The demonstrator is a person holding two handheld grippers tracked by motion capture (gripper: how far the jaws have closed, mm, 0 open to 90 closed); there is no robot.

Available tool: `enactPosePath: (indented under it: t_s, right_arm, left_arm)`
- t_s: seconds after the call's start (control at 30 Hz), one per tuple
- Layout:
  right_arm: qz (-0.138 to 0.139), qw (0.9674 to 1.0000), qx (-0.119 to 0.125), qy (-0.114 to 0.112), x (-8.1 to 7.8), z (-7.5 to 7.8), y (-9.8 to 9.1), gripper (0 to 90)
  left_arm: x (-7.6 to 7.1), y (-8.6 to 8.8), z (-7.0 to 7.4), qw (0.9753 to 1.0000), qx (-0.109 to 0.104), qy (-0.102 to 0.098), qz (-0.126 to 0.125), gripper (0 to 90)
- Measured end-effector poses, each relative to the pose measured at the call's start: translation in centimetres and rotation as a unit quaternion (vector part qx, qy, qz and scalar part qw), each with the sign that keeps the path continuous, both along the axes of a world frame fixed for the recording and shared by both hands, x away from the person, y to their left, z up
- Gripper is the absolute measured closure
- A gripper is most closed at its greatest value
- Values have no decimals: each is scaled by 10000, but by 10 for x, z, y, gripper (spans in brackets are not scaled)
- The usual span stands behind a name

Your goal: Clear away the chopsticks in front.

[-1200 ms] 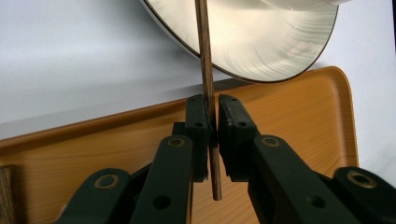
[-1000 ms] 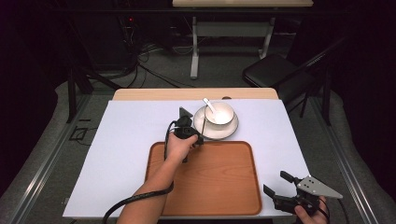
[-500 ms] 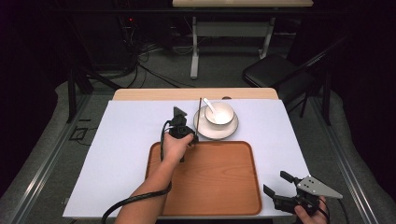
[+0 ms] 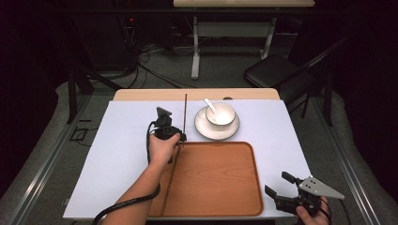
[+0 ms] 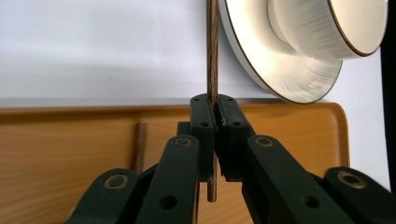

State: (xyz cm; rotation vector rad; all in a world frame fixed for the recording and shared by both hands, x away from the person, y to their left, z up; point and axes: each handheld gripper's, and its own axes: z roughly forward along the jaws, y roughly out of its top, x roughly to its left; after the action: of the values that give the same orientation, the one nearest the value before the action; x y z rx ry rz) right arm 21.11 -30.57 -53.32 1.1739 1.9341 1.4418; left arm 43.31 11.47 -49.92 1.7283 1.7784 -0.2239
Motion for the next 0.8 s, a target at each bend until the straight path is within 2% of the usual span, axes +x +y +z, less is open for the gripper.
enactPosePath:
  t_s: [0.1, 0.17, 0.33, 0.37, 0.47, 0.63, 0.67, 0.73, 0.8]
  right_arm:
    - [0, 10000, -7, -9, 0, 0, 0, 149]
    - [-5, 10000, -4, -22, 0, 0, 0, 149]
    - [-9, 10000, 13, -39, -2, 0, -1, 149]
    - [-9, 10000, 13, -39, -2, 0, -1, 149]
    - [3, 10000, 28, -47, -2, 0, -1, 149]
    - [33, 10000, 21, -43, 0, 0, 0, 149]
    - [33, 10000, 21, -43, 0, 0, 0, 149]
    - [26, 10000, 36, -29, 1, 0, 0, 149]
    - [22, 10000, 42, -25, 0, 0, 0, 149]
  left_arm:
    - [-8, 10, 4, 10000, -4, -35, -45, 862]
    - [-23, 25, 9, 9999, -37, -124, -18, 862]
    - [-55, 52, 14, 9998, -11, -166, -60, 862]
    - [-55, 52, 14, 9998, -11, -166, -60, 862]
    - [-80, 70, 17, 9998, -39, -184, -66, 863]
    - [-109, 81, 19, 9997, -19, -207, -154, 862]
    - [-109, 81, 19, 9997, -19, -207, -154, 863]
    - [-124, 83, 19, 9995, -12, -193, -233, 862]
    - [-128, 83, 19, 9995, -21, -196, -242, 862]
